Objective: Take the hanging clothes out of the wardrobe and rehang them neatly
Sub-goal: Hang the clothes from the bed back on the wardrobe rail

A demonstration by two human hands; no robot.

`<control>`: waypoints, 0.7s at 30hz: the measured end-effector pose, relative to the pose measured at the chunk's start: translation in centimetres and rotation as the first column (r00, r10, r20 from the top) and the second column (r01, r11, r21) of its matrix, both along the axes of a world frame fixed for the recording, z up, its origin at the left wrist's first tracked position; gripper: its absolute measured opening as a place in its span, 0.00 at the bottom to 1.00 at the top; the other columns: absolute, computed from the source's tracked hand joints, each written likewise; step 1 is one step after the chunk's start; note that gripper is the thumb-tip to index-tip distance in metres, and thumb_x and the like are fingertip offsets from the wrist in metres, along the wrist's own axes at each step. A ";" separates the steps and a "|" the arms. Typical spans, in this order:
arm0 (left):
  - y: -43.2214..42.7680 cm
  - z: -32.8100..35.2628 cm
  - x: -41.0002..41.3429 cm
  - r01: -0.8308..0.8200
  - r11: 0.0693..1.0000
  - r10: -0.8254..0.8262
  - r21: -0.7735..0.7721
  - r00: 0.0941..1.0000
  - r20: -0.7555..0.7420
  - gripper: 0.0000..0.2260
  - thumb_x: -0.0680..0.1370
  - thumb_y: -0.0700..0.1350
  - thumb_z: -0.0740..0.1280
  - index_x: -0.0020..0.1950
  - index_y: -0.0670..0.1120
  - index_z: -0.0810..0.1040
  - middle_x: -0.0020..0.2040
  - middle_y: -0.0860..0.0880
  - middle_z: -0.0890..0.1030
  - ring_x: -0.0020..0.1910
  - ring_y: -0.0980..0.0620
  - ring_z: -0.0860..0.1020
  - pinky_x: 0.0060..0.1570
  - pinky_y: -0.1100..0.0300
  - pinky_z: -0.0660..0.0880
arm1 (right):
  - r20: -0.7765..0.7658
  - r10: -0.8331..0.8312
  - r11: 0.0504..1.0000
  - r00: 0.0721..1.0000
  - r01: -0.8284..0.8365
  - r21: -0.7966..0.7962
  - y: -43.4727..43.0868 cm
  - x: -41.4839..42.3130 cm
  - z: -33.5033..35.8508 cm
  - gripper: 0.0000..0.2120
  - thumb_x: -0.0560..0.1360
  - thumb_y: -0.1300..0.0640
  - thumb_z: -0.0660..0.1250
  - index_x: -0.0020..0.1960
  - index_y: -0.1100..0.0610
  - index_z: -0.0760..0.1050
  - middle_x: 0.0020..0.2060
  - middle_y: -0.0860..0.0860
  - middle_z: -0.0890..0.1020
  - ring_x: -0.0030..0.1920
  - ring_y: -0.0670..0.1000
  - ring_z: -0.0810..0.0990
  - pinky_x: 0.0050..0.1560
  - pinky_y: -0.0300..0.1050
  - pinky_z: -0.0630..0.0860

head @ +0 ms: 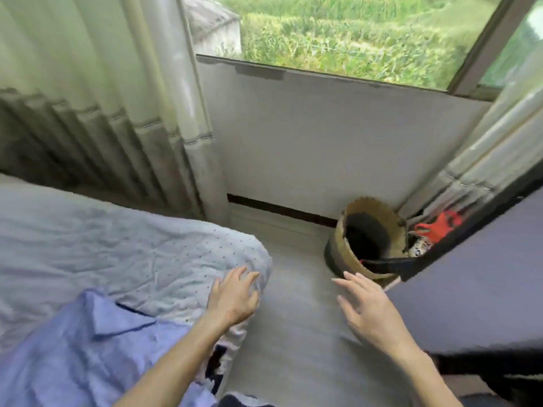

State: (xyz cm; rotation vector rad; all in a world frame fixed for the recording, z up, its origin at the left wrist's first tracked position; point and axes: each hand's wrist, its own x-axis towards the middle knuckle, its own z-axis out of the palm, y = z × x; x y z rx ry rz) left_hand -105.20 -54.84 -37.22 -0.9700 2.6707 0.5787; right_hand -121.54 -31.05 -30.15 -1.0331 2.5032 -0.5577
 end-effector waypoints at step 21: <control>5.7 -1.1 37.7 -0.885 0.459 0.888 -0.077 0.458 0.033 0.23 0.79 0.57 0.59 0.75 0.57 0.68 0.71 0.56 0.72 0.72 0.53 0.68 0.69 0.53 0.66 | 0.019 0.934 0.356 0.356 -0.934 0.028 -22.7 24.4 -4.7 0.20 0.81 0.46 0.60 0.72 0.42 0.69 0.75 0.44 0.67 0.78 0.49 0.58 0.75 0.44 0.59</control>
